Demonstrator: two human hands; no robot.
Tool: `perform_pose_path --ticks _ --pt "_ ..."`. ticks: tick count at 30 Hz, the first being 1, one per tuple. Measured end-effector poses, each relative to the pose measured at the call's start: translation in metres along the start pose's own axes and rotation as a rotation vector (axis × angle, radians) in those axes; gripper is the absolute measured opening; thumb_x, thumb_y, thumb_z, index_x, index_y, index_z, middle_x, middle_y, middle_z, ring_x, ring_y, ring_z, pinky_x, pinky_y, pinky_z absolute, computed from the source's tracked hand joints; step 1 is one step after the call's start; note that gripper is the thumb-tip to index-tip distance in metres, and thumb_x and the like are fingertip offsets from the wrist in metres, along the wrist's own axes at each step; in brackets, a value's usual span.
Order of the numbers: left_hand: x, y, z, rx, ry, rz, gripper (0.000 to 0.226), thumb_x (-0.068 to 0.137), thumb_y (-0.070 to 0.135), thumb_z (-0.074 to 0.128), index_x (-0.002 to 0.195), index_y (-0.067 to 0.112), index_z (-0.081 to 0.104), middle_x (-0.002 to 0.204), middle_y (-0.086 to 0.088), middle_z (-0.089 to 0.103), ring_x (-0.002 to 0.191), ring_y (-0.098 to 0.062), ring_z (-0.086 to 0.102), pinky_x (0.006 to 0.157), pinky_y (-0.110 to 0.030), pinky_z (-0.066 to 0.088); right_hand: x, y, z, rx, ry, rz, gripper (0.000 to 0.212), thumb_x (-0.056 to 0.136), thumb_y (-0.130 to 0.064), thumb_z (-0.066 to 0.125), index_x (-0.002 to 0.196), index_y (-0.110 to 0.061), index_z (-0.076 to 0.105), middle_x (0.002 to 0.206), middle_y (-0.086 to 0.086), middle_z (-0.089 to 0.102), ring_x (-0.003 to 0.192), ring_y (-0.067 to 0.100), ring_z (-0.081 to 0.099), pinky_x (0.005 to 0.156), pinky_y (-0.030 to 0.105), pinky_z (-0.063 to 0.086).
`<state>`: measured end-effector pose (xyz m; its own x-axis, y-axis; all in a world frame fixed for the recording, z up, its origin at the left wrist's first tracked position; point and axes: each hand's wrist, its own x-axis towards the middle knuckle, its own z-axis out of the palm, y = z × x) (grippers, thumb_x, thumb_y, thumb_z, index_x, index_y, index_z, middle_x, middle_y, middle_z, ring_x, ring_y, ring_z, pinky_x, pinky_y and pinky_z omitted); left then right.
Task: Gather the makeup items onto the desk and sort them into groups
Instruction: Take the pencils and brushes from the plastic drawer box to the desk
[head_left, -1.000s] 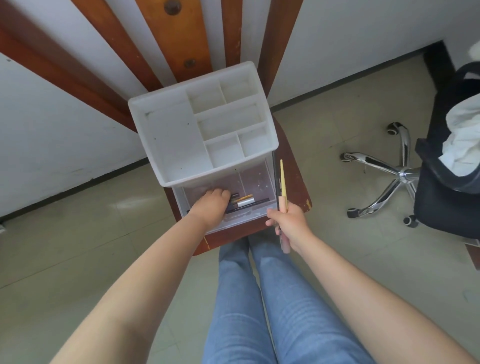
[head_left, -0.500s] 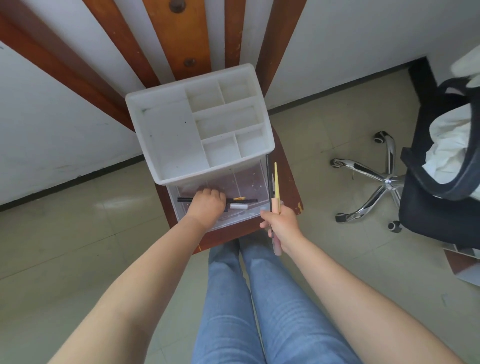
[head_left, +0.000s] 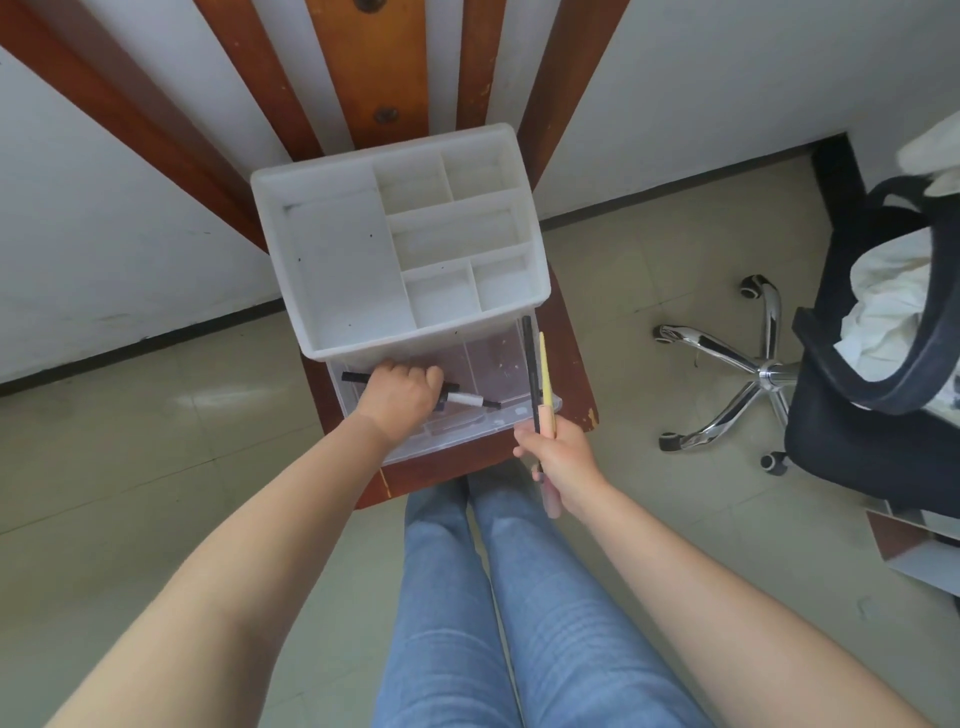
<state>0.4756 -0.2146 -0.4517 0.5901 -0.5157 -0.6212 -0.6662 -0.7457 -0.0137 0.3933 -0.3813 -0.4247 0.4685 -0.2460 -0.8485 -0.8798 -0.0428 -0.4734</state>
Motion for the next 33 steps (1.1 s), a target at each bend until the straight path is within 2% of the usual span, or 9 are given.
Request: perform_pose_path --ticks 2,5,7,9,11,13,22,30,33 --pt "-0.007 -0.002 -0.007 -0.046 0.130 -0.003 0.020 0.089 0.007 0.045 0.109 0.002 0.045 0.107 -0.014 0.062 0.095 -0.031 0.061 0.085 -0.037 0.042 0.000 0.000 -0.002 -0.145 -0.008 -0.097 0.013 0.086 -0.010 0.054 0.074 -0.012 0.056 0.076 0.003 0.058 0.069 0.017 0.052 0.056 0.024 0.041" --pt "-0.028 -0.006 -0.023 -0.114 0.440 0.042 0.032 0.044 -0.001 0.083 0.066 0.001 0.059 0.053 -0.012 0.061 0.042 -0.026 0.058 0.048 -0.026 0.046 -0.001 0.002 -0.008 -0.500 -0.070 -0.290 0.014 0.086 -0.012 0.054 0.086 0.000 0.060 0.092 0.012 0.058 0.087 0.025 0.054 0.071 0.027 0.036" --pt "-0.043 -0.006 -0.028 -0.197 0.471 -0.008 0.037 0.035 -0.004 0.084 0.059 0.002 0.056 0.045 -0.010 0.055 0.034 -0.025 0.052 0.044 -0.024 0.042 -0.001 0.004 -0.010 -0.725 -0.130 -0.412 0.018 0.088 -0.013 0.051 0.096 0.000 0.061 0.103 0.014 0.059 0.097 0.027 0.054 0.076 0.022 0.033" --pt "-0.056 -0.008 -0.027 -0.287 0.363 -0.093 0.026 0.058 -0.003 0.075 0.075 -0.001 0.056 0.063 -0.015 0.062 0.054 -0.029 0.060 0.056 -0.028 0.040 0.001 0.006 -0.011 -0.860 -0.154 -0.478 0.026 0.089 -0.014 0.049 0.102 0.005 0.060 0.122 0.015 0.055 0.112 0.027 0.051 0.092 0.024 0.034" --pt "-0.065 -0.012 -0.017 -0.361 0.216 -0.214 0.017 0.085 0.004 0.051 0.100 -0.001 0.049 0.096 -0.018 0.060 0.087 -0.032 0.058 0.068 -0.033 0.033 0.001 0.007 -0.010 -0.940 -0.177 -0.516 0.026 0.090 -0.016 0.049 0.094 0.007 0.060 0.132 0.013 0.049 0.121 0.027 0.045 0.099 0.026 0.032" --pt "-0.078 -0.016 -0.008 -0.419 0.130 -0.297 0.021 0.091 0.008 0.042 0.110 0.000 0.044 0.108 -0.018 0.054 0.098 -0.032 0.052 0.069 -0.036 0.035 0.000 0.009 -0.006 -1.006 -0.205 -0.558 0.025 0.089 -0.017 0.051 0.087 0.006 0.059 0.137 0.011 0.045 0.125 0.026 0.042 0.099 0.028 0.032" --pt "-0.113 -0.033 0.006 -0.569 0.152 -0.606 0.018 0.091 0.012 0.041 0.106 0.003 0.042 0.108 -0.015 0.055 0.098 -0.032 0.053 0.069 -0.038 0.040 0.006 -0.028 0.022 -1.208 -0.146 -0.752 0.028 0.091 -0.025 0.048 0.092 0.002 0.058 0.143 0.005 0.038 0.121 0.024 0.040 0.086 0.034 0.040" --pt "-0.124 -0.031 0.007 -0.580 0.138 -0.727 0.021 0.088 0.008 0.042 0.108 0.004 0.041 0.109 -0.012 0.054 0.099 -0.030 0.051 0.064 -0.033 0.031 0.020 -0.073 0.051 -1.418 -0.086 -0.763 0.029 0.090 -0.020 0.049 0.111 -0.001 0.053 0.138 0.011 0.036 0.124 0.028 0.034 0.090 0.038 0.042" --pt "-0.129 -0.029 0.006 -0.568 0.132 -0.779 0.022 0.087 0.008 0.045 0.108 0.006 0.040 0.110 -0.010 0.054 0.102 -0.029 0.048 0.067 -0.032 0.034 0.021 -0.081 0.058 -1.479 -0.069 -0.740 0.028 0.088 -0.016 0.049 0.113 -0.003 0.052 0.134 0.012 0.038 0.123 0.028 0.035 0.089 0.039 0.042"
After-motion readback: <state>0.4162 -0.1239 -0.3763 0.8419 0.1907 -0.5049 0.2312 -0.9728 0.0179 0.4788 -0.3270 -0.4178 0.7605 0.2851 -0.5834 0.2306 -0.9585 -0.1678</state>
